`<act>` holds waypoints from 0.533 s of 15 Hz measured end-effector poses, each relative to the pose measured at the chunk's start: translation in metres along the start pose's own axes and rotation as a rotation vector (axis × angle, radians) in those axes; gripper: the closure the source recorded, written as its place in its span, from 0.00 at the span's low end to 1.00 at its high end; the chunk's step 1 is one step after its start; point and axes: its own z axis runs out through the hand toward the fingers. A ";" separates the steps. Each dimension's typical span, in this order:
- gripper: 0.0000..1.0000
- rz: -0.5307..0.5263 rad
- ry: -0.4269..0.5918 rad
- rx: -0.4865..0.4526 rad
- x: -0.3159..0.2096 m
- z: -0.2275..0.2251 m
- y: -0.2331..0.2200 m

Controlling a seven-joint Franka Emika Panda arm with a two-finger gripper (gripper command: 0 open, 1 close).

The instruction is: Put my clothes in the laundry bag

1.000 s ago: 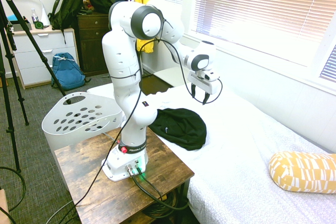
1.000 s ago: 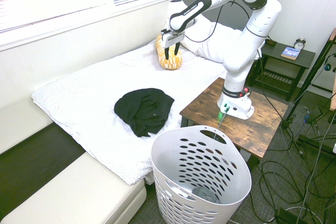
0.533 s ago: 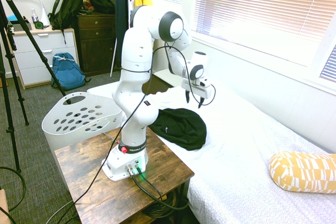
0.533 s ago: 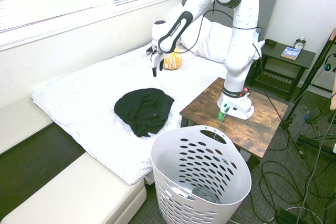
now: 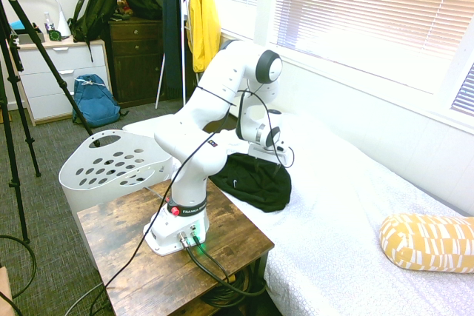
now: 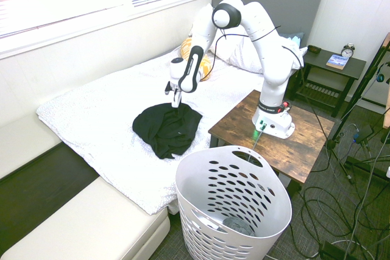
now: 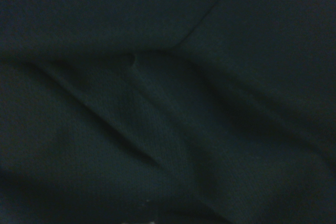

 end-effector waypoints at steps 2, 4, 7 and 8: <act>0.00 -0.058 0.008 -0.030 -0.002 0.033 0.005; 0.00 -0.098 0.009 -0.056 -0.008 0.066 0.013; 1.00 -0.114 0.001 -0.069 -0.012 0.103 0.028; 1.00 -0.113 0.000 -0.063 -0.011 0.103 0.028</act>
